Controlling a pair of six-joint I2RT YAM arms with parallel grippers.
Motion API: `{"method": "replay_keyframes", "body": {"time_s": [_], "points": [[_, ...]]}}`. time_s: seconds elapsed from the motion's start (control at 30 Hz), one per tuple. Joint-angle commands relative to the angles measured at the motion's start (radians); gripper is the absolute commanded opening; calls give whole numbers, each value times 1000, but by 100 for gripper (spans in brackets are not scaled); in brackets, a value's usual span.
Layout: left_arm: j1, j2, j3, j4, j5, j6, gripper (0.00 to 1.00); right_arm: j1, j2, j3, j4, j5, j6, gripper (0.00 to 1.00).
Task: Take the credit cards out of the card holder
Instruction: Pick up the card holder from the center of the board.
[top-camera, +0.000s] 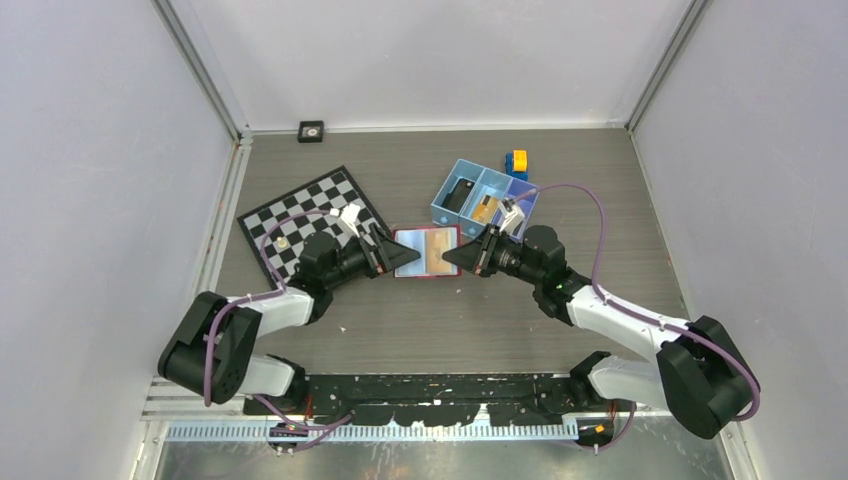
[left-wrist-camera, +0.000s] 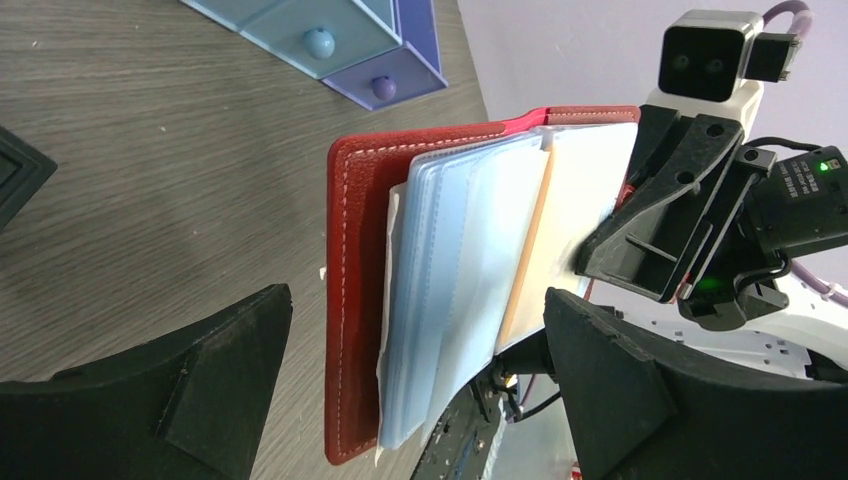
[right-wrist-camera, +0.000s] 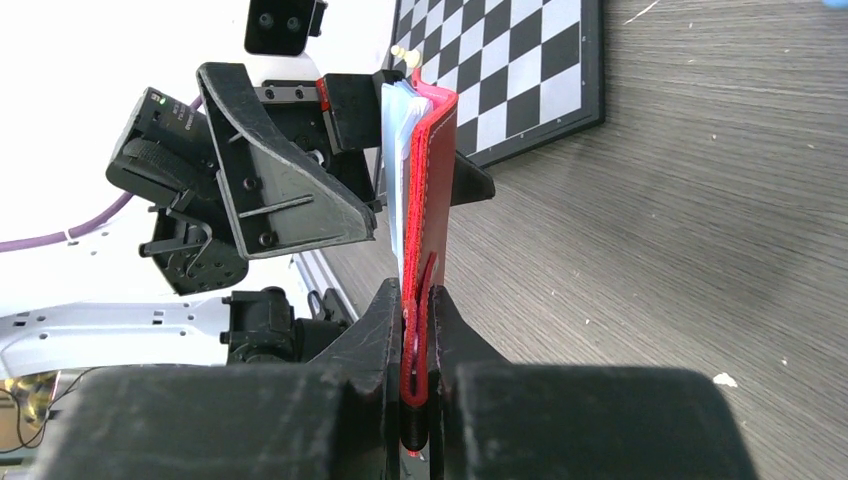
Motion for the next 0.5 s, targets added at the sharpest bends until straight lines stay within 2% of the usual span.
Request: {"method": "replay_keyframes", "body": {"time_s": [0.0, 0.17, 0.23, 0.3, 0.4, 0.47], "points": [[-3, -36, -10, 101, -25, 6, 100, -2, 13, 14, 113, -47, 16, 1], [-3, -285, 18, -243, -130, 169, 100, -2, -4, 8, 112, -39, 9, 0], [-3, -369, 12, -327, -216, 189, 100, -3, -14, 6, 105, -30, 1, 0], [0, -442, -25, -329, -294, 180, 100, -2, -24, 15, 79, -19, -16, 0], [2, -502, -125, -162, -416, 102, 100, -3, -21, 38, 35, 13, -41, 1], [3, -529, -174, -111, -502, 21, 100, -3, -7, 68, -5, 47, -41, 1]]}}
